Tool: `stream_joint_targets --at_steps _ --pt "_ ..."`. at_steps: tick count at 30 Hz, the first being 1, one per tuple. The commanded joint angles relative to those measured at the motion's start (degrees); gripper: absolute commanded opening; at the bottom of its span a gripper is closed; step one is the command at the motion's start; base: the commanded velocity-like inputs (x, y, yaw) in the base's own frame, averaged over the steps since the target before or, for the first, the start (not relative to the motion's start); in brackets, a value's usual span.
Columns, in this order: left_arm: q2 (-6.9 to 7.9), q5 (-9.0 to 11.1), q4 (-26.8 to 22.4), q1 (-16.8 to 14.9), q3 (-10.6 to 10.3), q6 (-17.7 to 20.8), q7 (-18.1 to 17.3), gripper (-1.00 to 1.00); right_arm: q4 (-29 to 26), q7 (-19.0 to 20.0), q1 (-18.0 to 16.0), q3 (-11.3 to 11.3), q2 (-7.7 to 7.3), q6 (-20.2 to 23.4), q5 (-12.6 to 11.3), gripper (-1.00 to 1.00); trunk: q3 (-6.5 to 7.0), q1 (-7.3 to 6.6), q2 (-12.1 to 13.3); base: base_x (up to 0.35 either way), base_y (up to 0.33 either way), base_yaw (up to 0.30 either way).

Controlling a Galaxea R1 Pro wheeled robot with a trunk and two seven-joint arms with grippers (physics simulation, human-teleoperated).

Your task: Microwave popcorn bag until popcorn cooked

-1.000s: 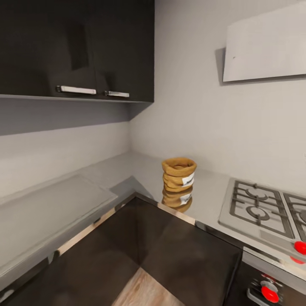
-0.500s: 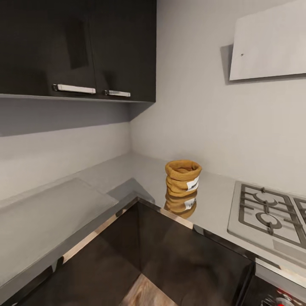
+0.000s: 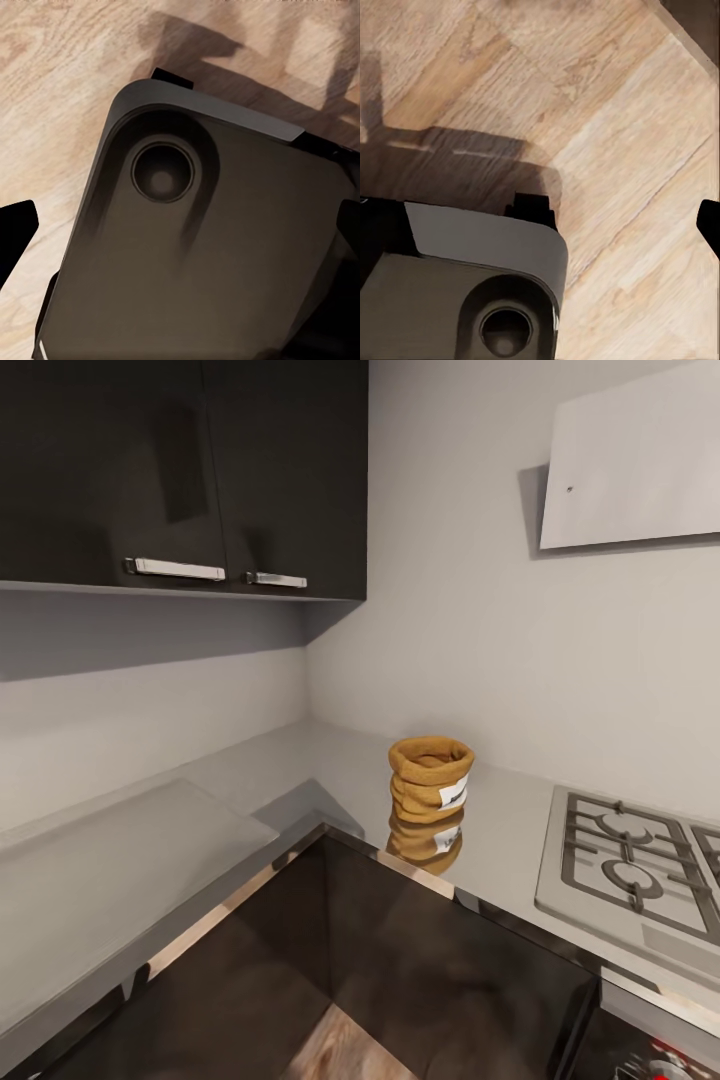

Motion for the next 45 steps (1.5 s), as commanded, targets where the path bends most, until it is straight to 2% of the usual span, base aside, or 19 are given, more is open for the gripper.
stream_joint_targets --at_steps 1,2,3,7,9,11,12,14,17,19,22,24,28,31,33,38,40,43,45 --pt "0.0 0.3 0.0 0.0 -0.1 -0.2 0.0 1.0 -3.3 0.1 0.0 0.5 -0.01 1.1 0.2 1.0 -0.06 0.0 0.0 0.0 0.0 0.0" --pt "0.0 0.3 0.0 0.0 -0.1 -0.2 0.0 1.0 -6.1 0.2 0.0 0.6 0.03 2.9 0.4 1.0 -0.06 0.0 0.0 0.0 0.0 0.0" --pt "0.0 0.3 0.0 0.0 -0.1 -0.2 0.0 1.0 -10.9 0.3 0.0 0.9 0.06 7.6 1.0 1.0 -0.06 0.0 0.0 0.0 0.0 0.0" --pt "0.0 0.3 0.0 -0.1 -0.1 -0.2 0.0 1.0 -27.0 1.0 0.0 1.4 -0.08 20.5 2.0 1.0 -0.06 0.0 0.0 0.0 0.0 0.0" --pt "0.04 0.3 0.0 -0.1 0.0 -0.3 0.0 1.0 -35.8 1.8 0.0 3.0 -0.25 26.7 2.1 1.0 -0.06 0.0 0.0 0.0 0.0 0.0" --pt "0.07 0.3 0.0 0.0 0.0 -0.3 0.0 1.0 -45.9 3.0 0.0 5.3 -0.73 35.1 2.2 1.0 -0.06 0.0 0.0 0.0 0.0 0.0" --pt "0.06 0.3 0.0 0.0 0.0 -0.3 0.0 1.0 -49.5 3.4 0.0 5.7 -0.87 37.9 2.2 1.0 -0.06 0.0 0.0 0.0 0.0 0.0" --pt "0.08 0.3 0.0 0.0 0.0 -0.3 0.0 1.0 -59.3 4.4 0.0 6.1 -1.08 45.3 2.3 1.0 -0.06 0.0 0.0 0.0 0.0 0.0" --pt "0.09 0.3 0.0 0.0 0.0 -0.2 0.0 1.0 -79.2 5.1 0.0 6.2 -1.03 60.4 2.2 1.0 -0.06 0.0 0.0 0.0 0.0 0.0" --pt "0.09 0.3 0.0 -0.1 -0.1 -0.2 0.0 1.0 -86.0 5.5 0.2 6.3 -0.68 60.4 2.0 1.0 -0.06 0.0 0.0 0.0 0.0 0.0" --pt "0.09 0.3 0.1 0.0 -0.1 -0.2 0.0 1.0 -87.4 6.0 -2.1 6.2 -0.3 60.4 1.6 1.0 -0.06 0.0 0.0 0.0 0.0 0.0" --pt "0.07 0.3 0.1 -0.1 -0.1 -0.2 0.0 1.0 -87.6 6.2 -5.3 6.2 0.0 60.4 1.4 1.0 -0.06 0.0 0.0 0.0 0.0 0.0" --pt "0.08 0.3 0.1 -0.1 -0.1 -0.2 0.0 1.0 -87.8 6.5 -12.3 5.9 1.99 60.4 1.4 1.0 -0.06 0.0 0.0 0.0 0.0 0.0" --pt "0.09 0.3 0.0 0.0 -0.1 -0.2 0.0 1.0 -87.8 6.4 -17.6 5.5 2.58 60.4 1.7 1.0 -0.06 0.0 0.0 0.0 0.0 0.0" --pt "0.08 0.3 0.0 0.0 -0.1 -0.2 0.0 1.0 -87.8 6.4 -21.5 4.1 2.61 60.4 1.8 1.0 -0.06 0.0 0.0 0.0 0.0 0.0" --pt "0.08 0.3 0.1 0.0 -0.1 -0.2 0.0 1.0 -87.7 5.9 -31.8 -4.0 1.91 60.4 2.3 1.0 -0.06 0.0 0.0 0.0 0.0 0.0" --pt "0.08 0.3 0.0 -0.1 -0.1 -0.2 0.0 1.0 -87.7 5.8 -35.3 -5.8 1.06 60.4 2.3 1.0 -0.06 0.0 0.0 0.0 0.0 0.0" --pt "0.09 0.3 0.0 -0.1 -0.1 -0.2 0.0 1.0 -87.2 5.8 -39.8 -8.9 -3.29 60.4 1.9 1.0 -0.06 0.0 0.0 0.0 0.0 0.0" --pt "0.09 0.3 0.0 -0.1 -0.1 -0.2 0.0 1.0 -86.0 5.8 -43.1 -9.7 -5.36 60.4 1.8 1.0 -0.06 0.0 0.0 0.0 0.0 0.0"
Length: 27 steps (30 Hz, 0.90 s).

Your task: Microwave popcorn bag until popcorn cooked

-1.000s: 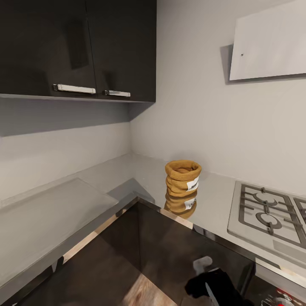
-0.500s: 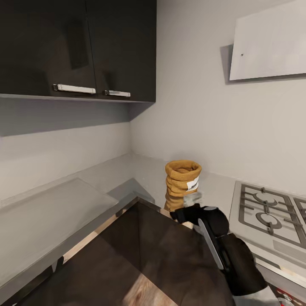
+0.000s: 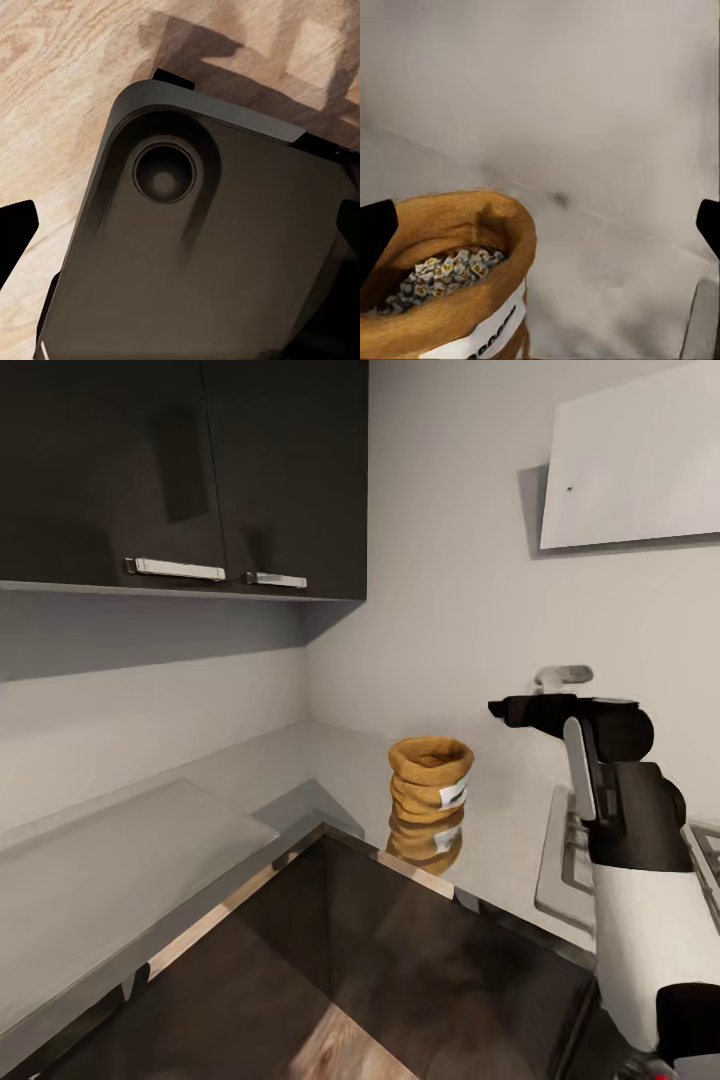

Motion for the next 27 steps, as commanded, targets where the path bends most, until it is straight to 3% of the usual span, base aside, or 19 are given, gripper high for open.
stream_joint_targets --at_steps 1,4,7,9,11,12,16,27 --pt "0.0 0.3 0.0 0.0 -0.1 -0.2 0.0 1.0 1.1 0.4 -1.4 -0.2 -0.74 0.2 0.0 1.0 -0.07 0.0 0.0 0.0 0.0 0.0" --pt "0.0 0.3 0.0 0.0 -0.1 -0.2 0.0 1.0 8.6 0.3 -6.4 -0.4 -2.36 0.2 0.0 1.0 -0.07 0.0 0.0 0.0 0.0 0.0" --pt "0.0 0.3 0.1 0.0 -0.1 -0.2 0.0 1.0 30.1 0.1 -17.8 -0.2 -2.28 0.2 0.1 1.0 -0.07 0.0 0.0 0.0 0.0 0.0" --pt "0.0 0.3 0.1 0.0 -0.1 -0.2 0.0 1.0 41.8 0.0 -23.7 -0.1 -2.09 0.2 0.1 1.0 -0.07 0.0 0.0 0.0 0.0 0.0" --pt "0.0 0.3 0.1 0.0 -0.1 -0.2 0.0 1.0 52.8 0.1 -27.8 -0.1 -1.96 0.2 0.2 1.0 -0.07 0.0 0.0 0.0 0.0 0.0" --pt "0.0 0.3 0.1 0.0 -0.1 -0.2 0.0 1.0 55.4 0.4 -28.6 -0.1 -1.92 0.2 -0.1 1.0 -0.07 0.0 0.0 0.0 0.0 0.0" --pt "-0.02 0.3 0.0 0.0 -0.1 -0.2 0.0 1.0 57.8 0.8 -29.4 0.0 -1.82 0.2 -0.4 1.0 -0.07 0.0 0.0 0.0 0.0 0.0" --pt "-0.17 0.3 0.0 0.0 0.1 -0.2 0.0 1.0 56.6 0.8 -29.9 -0.1 -1.79 0.2 -0.5 1.0 -0.07 0.0 0.0 0.0 0.0 0.0"
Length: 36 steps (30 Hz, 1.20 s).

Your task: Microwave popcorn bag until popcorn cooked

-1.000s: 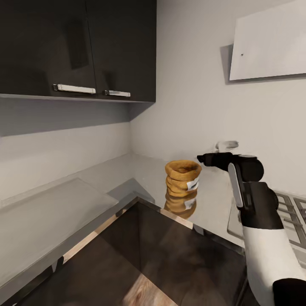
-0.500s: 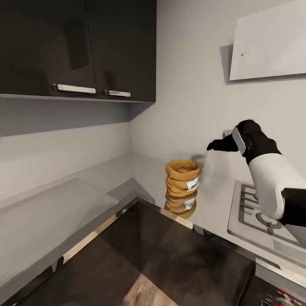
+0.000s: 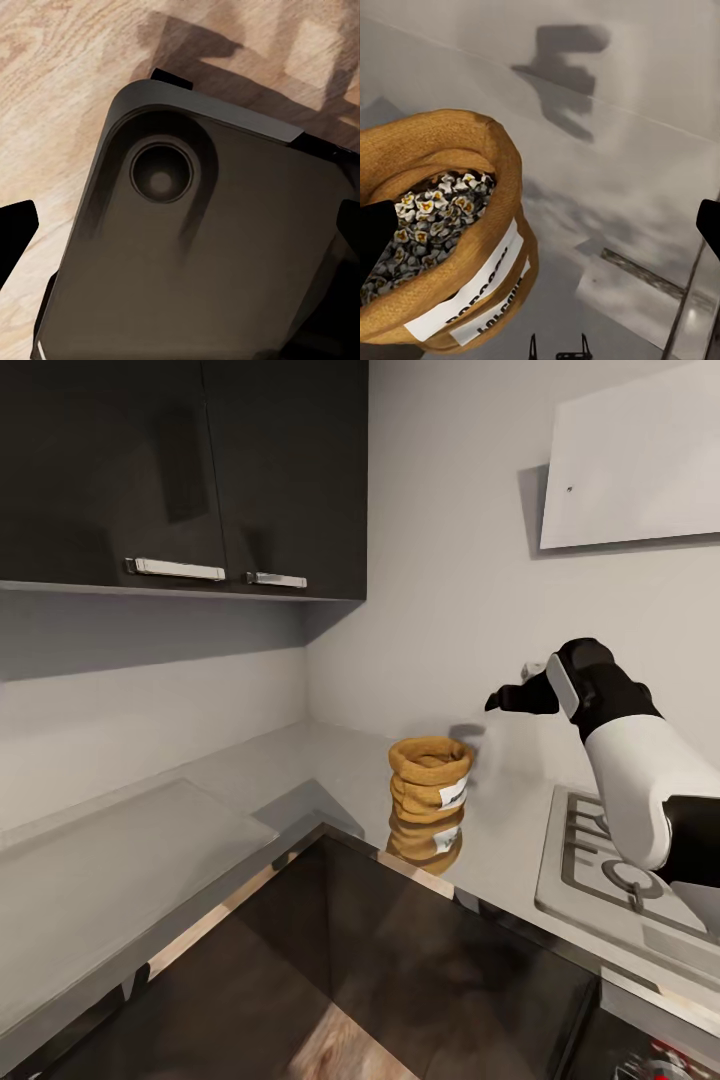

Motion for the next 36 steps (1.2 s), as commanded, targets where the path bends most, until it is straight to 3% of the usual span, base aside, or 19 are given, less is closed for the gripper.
stream_joint_targets --at_steps 1,5,28,36 --pt "0.0 0.3 0.0 0.0 -0.1 -0.2 0.0 1.0 0.0 0.3 0.0 -0.1 0.0 0.2 0.2 1.0 -0.07 0.0 0.0 0.0 0.0 0.0" --pt "0.07 0.3 0.0 0.0 -0.1 -0.2 0.0 1.0 0.0 0.2 0.0 -0.1 0.0 0.2 0.2 1.0 -0.07 0.0 0.0 0.0 0.0 0.0" --pt "0.17 0.3 0.0 0.0 -0.2 -0.2 0.0 1.0 1.0 0.0 0.4 -0.1 0.09 0.2 0.0 1.0 4.06 -5.05 9.2 0.0 0.0 0.0" --pt "0.17 0.3 0.0 0.0 -0.2 -0.1 0.0 1.0 6.0 -0.2 1.0 0.0 1.27 0.2 0.7 1.0 5.5 -6.81 12.4 0.0 0.0 0.0"
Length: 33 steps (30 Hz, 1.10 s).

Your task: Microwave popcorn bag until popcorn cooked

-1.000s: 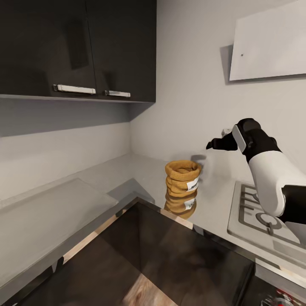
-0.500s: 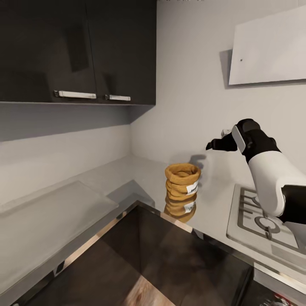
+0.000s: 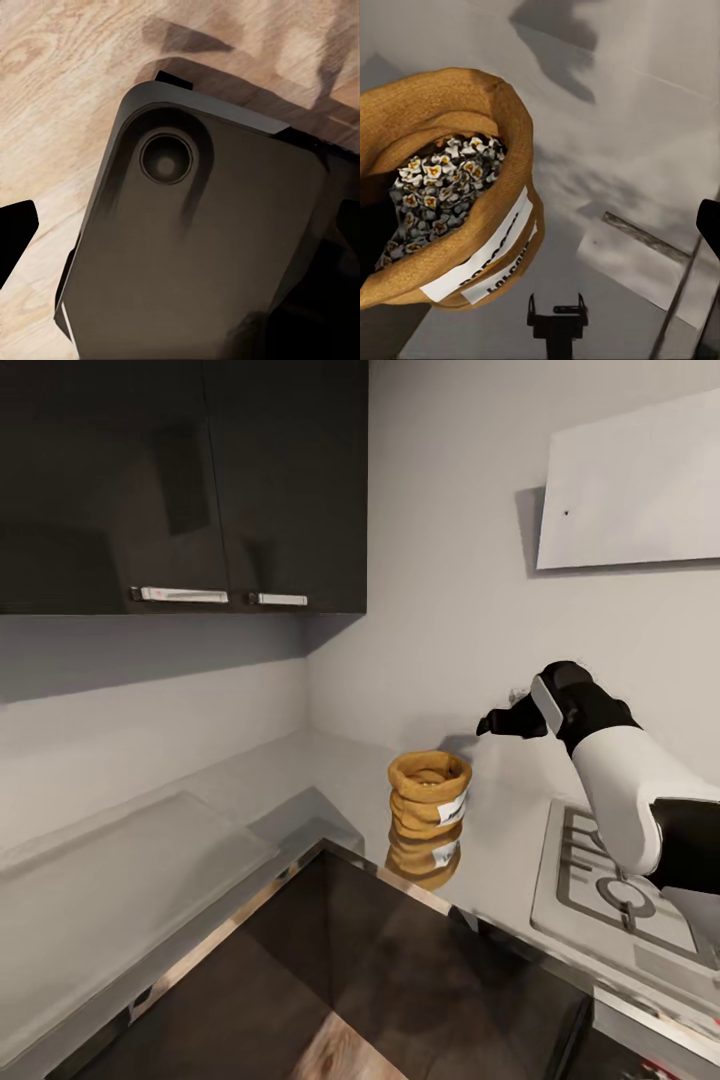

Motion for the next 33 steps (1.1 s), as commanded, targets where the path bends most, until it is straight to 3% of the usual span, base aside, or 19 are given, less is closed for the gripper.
stream_joint_targets --at_steps 1,20,26,33 --pt "0.0 0.3 0.0 0.0 -0.1 -0.1 0.0 1.0 0.1 0.4 -0.1 -0.1 -0.02 0.2 0.3 1.0 0.11 -0.23 0.4 0.0 0.0 0.0" --pt "-0.02 0.3 0.0 0.0 -0.1 -0.2 0.0 1.0 2.8 0.0 0.0 -0.1 0.4 0.2 0.1 1.0 3.53 -4.4 8.0 0.0 0.0 0.0" --pt "0.0 0.6 0.0 0.0 0.1 -0.2 0.0 1.0 8.2 -0.1 0.0 0.0 2.54 0.2 0.4 1.0 3.7 -4.62 8.4 0.0 0.0 0.0" --pt "-0.07 0.6 0.0 0.0 0.2 -0.2 0.1 1.0 8.7 -3.6 -0.1 -0.2 8.27 0.2 1.8 1.0 3.7 -4.62 8.4 0.0 0.0 0.0"
